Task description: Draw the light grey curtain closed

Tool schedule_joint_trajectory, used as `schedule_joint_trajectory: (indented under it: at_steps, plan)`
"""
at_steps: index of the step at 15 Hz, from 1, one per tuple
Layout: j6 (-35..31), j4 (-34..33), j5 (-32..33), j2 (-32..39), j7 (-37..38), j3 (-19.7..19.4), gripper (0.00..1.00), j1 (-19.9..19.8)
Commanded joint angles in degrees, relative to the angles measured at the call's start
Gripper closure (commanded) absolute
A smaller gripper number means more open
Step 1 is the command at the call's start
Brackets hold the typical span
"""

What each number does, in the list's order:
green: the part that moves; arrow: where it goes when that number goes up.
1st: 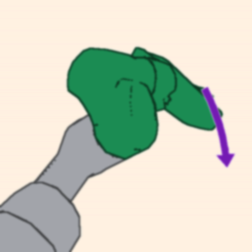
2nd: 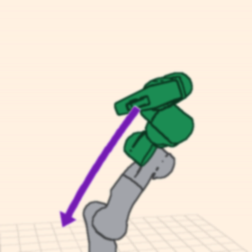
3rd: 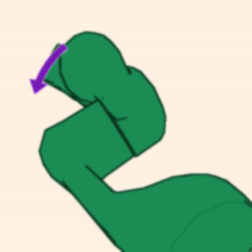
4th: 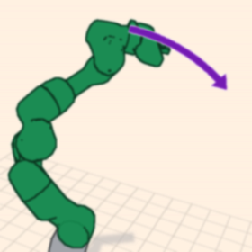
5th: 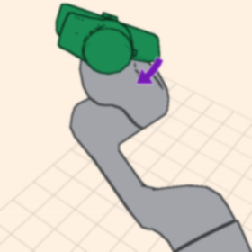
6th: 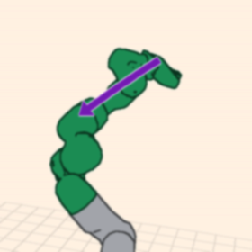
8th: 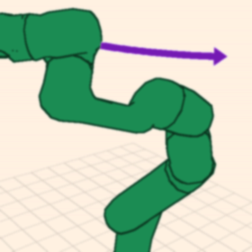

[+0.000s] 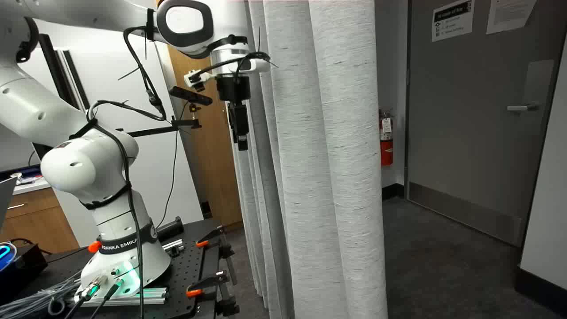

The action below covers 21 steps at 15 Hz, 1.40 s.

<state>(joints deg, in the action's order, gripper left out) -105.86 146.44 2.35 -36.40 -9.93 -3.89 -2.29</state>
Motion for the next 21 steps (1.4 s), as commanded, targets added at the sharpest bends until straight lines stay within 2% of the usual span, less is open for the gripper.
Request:
schedule_joint_trajectory:
  at_steps: [1, 17, 21]
  plan:
    - [0.12, -0.10, 0.18, 0.00, 0.20, -0.32, 0.00, 0.39]
    - [-0.22, -0.33, -0.27, 0.15, -0.34, -0.88, 0.00, 0.43]
    - [-3.75, -1.08, 0.50, -0.37, 0.80, -1.58, 0.00, -0.89]
